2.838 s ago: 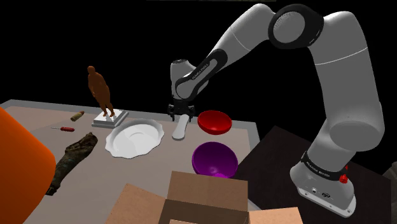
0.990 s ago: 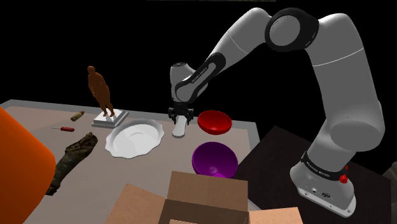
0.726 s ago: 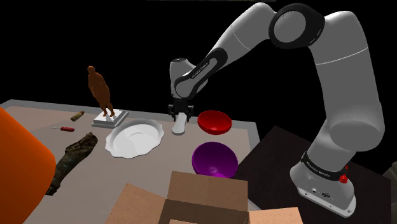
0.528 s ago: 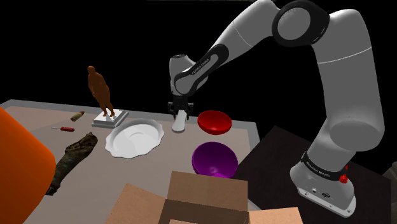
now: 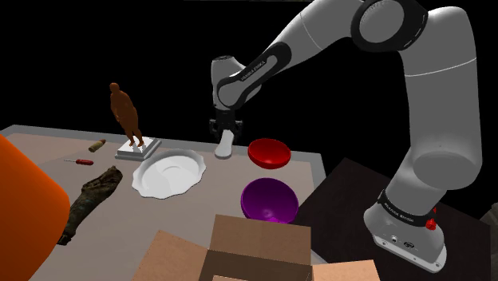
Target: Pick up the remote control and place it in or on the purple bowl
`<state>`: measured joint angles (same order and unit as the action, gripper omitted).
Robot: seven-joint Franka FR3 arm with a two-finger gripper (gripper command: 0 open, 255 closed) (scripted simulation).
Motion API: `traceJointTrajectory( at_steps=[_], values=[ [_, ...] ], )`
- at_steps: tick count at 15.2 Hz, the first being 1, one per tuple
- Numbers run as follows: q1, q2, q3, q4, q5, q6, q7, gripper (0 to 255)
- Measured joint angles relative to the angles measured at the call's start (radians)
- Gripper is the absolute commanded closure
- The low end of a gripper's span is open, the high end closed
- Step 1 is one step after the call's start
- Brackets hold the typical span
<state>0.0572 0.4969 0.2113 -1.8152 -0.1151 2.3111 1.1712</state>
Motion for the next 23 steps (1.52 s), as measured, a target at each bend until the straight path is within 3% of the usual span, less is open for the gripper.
traceJointTrajectory(
  at_steps=[13,23],
  values=[
    [-0.012,-0.097,0.015,0.038,0.027,-0.133,-0.017,255],
    [0.020,-0.385,0.071,-0.350,0.092,-0.026,0.051,255]
  ],
)
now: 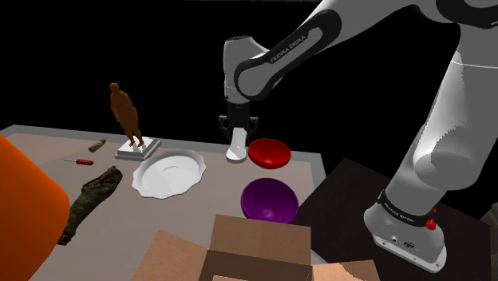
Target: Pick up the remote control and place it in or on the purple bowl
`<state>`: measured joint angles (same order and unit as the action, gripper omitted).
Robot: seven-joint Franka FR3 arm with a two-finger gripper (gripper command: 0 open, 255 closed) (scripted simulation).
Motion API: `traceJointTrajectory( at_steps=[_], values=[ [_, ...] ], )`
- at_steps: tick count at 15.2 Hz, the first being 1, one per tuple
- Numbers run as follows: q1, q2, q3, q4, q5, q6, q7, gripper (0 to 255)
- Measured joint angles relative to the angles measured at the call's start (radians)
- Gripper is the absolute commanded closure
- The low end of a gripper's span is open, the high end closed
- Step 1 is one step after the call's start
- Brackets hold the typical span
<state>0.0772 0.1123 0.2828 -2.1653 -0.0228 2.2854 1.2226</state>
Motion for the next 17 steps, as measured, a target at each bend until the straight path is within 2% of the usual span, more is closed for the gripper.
traceJointTrajectory(
  at_steps=[8,14,17],
  values=[
    [0.063,-0.242,0.060,-0.276,0.100,0.046,0.054,255],
    [0.155,-0.426,0.122,-0.445,0.204,0.042,0.122,255],
    [0.168,-0.433,0.136,-0.479,0.218,0.070,0.135,255]
  ],
)
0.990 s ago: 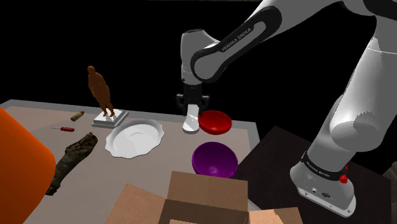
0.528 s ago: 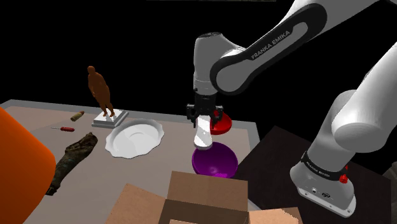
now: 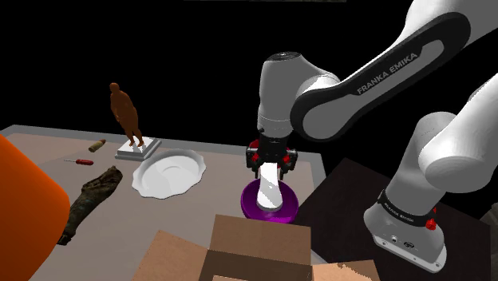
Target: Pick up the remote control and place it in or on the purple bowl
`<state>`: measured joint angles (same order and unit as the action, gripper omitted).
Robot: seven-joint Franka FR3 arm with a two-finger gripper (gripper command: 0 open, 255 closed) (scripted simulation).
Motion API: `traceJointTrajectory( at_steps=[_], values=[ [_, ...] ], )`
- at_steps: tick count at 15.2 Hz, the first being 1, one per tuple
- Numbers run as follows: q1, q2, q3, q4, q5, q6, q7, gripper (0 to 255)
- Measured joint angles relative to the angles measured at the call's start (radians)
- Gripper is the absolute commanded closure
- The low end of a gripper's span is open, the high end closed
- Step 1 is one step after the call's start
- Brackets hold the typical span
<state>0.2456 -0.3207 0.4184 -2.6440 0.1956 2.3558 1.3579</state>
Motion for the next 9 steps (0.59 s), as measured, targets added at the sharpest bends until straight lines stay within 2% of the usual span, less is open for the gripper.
traceJointTrajectory(
  at_steps=[9],
  values=[
    [-0.015,0.110,0.026,-0.047,-0.027,0.153,0.024,255]
  ],
)
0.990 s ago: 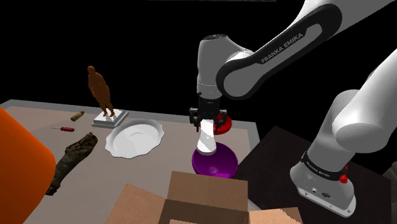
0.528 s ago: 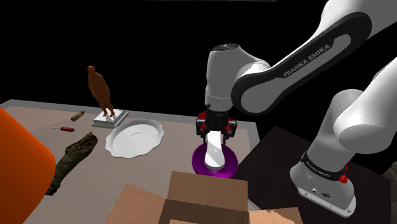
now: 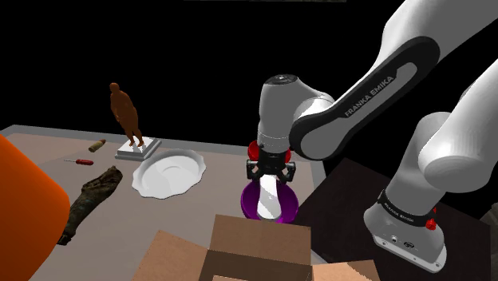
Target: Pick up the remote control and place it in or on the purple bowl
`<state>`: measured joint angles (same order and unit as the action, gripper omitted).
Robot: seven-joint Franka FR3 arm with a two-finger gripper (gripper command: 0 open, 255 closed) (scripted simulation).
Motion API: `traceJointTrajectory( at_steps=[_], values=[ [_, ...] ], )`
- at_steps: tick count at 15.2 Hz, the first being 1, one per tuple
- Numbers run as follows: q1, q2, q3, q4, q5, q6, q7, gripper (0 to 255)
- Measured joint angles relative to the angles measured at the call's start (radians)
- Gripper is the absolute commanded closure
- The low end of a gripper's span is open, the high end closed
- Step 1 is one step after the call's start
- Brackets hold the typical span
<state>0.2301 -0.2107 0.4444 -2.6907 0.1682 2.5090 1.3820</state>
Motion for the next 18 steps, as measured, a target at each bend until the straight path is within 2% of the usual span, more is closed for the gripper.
traceJointTrajectory(
  at_steps=[4,10,11,18],
  values=[
    [-0.009,0.051,0.011,-0.010,-0.022,0.059,0.018,255],
    [-0.011,0.060,0.012,-0.012,-0.027,0.070,0.021,255],
    [-0.011,0.060,0.012,-0.012,-0.027,0.070,0.021,0],
    [-0.006,0.041,0.011,-0.009,-0.017,0.051,0.017,0]
  ],
)
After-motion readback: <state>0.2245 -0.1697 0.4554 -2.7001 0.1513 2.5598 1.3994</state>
